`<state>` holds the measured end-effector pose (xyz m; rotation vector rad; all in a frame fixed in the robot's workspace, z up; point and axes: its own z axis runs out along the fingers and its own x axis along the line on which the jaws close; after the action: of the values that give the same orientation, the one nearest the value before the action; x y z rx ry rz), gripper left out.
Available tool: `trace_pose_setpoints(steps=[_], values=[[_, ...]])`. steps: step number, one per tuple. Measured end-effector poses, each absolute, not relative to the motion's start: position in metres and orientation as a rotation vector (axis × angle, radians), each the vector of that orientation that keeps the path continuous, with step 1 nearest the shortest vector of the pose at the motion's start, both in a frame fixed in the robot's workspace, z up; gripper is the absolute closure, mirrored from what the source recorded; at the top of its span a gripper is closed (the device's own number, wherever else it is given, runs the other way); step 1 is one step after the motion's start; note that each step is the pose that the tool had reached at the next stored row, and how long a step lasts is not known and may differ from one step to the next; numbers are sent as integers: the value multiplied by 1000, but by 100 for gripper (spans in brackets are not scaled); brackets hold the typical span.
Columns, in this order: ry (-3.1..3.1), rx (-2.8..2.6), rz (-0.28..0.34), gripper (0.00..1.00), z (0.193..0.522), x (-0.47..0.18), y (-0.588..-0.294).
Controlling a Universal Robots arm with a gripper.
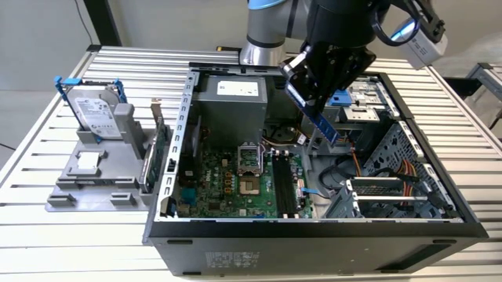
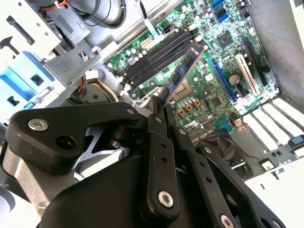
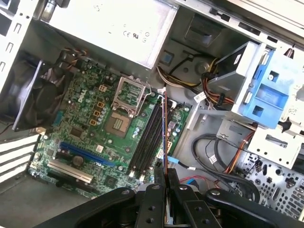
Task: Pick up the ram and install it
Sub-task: 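Insert the ram into the slot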
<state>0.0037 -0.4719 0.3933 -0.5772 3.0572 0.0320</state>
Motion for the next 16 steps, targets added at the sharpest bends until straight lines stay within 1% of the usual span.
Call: trace_pose_setpoints(steps=[16], values=[[3090,-352,29,100,393,4,-472]])
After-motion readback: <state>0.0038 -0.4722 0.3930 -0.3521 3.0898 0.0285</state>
